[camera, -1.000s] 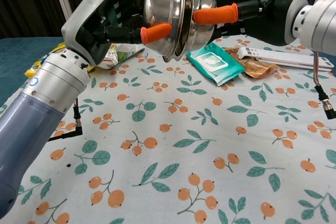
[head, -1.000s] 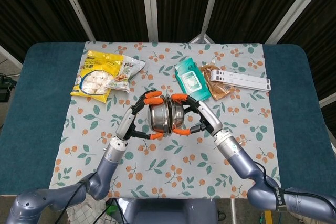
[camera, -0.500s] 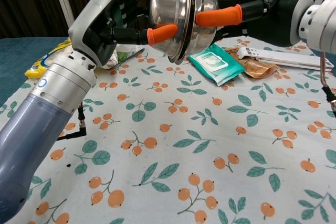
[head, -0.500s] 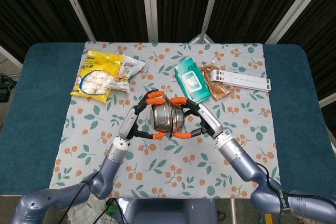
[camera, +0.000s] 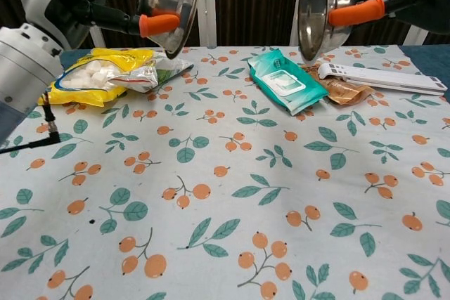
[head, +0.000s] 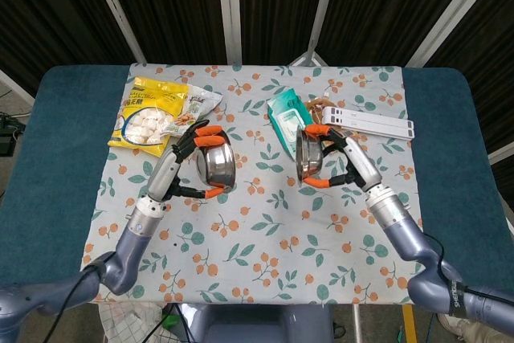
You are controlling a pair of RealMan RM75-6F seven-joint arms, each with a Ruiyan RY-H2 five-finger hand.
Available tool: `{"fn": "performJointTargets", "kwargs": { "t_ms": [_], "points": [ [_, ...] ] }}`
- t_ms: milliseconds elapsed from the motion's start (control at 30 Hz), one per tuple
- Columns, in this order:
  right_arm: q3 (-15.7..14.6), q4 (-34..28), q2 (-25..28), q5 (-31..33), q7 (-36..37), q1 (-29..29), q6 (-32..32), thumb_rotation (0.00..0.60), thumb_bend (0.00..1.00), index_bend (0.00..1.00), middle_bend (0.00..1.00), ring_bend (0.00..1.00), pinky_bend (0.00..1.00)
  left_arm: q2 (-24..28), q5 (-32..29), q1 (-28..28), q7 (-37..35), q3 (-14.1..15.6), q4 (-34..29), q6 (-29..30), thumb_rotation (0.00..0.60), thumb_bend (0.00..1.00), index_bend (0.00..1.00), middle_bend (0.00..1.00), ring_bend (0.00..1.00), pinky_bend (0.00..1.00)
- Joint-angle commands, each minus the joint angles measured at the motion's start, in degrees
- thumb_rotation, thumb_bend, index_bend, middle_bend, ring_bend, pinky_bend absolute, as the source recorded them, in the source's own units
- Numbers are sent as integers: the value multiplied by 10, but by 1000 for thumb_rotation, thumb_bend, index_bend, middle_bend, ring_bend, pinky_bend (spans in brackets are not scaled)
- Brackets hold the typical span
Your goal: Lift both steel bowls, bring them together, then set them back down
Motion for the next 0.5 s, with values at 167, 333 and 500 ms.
{"fn": "performJointTargets", "kwargs": {
  "t_ms": [167,333,500],
  "points": [
    [-42,93,27,-42,-187,-3,28,600,69,455,306,344,416,232,-129,32,292,30,-267,-183,600,0,275,129,84,263],
    [-59,117,26,-59,-238,0,31,600,76,455,306,344,416,279,-228,37,370,27,-342,-233,600,0,258,127,84,258],
    [-83,148,10,-92,-311,6,41,600,78,455,307,344,416,295,-366,26,416,23,-379,-294,600,0,246,123,85,234]
  ]
}}
